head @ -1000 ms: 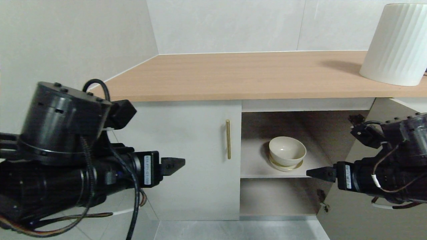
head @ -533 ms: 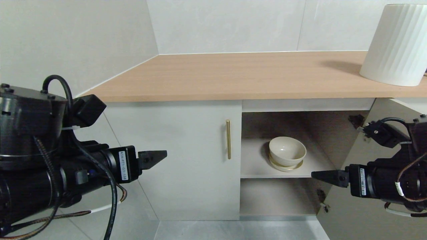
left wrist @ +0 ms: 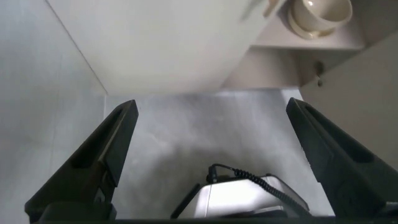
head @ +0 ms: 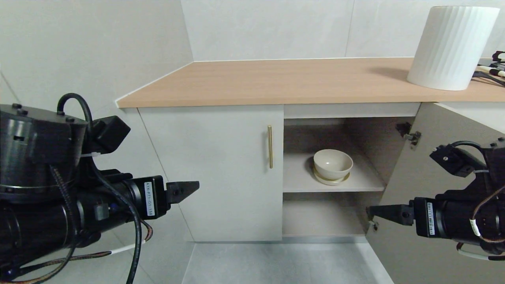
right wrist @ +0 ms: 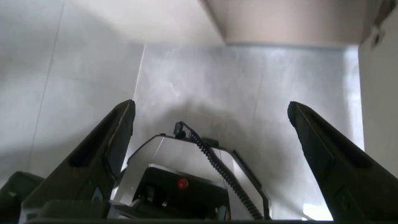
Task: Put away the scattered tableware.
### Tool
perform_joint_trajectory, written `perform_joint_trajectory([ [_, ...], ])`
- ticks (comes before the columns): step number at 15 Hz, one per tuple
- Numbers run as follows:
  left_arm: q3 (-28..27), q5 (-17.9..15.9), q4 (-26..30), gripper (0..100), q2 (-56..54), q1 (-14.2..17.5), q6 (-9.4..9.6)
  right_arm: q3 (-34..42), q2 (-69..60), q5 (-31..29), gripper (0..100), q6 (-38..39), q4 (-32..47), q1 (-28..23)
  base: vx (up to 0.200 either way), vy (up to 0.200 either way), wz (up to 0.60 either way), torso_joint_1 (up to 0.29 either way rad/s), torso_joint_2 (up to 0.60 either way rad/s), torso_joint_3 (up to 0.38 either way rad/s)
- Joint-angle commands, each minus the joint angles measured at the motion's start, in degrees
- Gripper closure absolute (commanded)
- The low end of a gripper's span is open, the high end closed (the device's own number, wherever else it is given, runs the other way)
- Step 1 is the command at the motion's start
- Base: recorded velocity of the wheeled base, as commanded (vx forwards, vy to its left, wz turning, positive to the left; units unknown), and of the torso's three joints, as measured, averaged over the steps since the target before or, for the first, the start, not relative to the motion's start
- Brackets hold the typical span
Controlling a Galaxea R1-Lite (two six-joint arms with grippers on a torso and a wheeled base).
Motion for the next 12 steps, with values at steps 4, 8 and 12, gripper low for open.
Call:
perform_joint_trajectory([
  [4,0.2,0.1,0.0,0,0.4,0.0,-0.04,-0.1,-0.4,-0.3,0,0.0,0.9,0.1,-0.200,0.000,0.00,0.002,0.00,-0.002],
  [8,0.3,0.1,0.0,0,0.4,-0.1,-0.04,-0.1,-0.4,-0.4,0,0.0,0.9,0.2,-0.200,0.000,0.00,0.004,0.00,0.002],
  [12,0.3,0.1,0.0,0,0.4,-0.1,0.05,-0.1,-0.5,-0.5,0,0.0,0.9,0.2,-0.050,0.000,0.00,0.002,0.00,0.002],
])
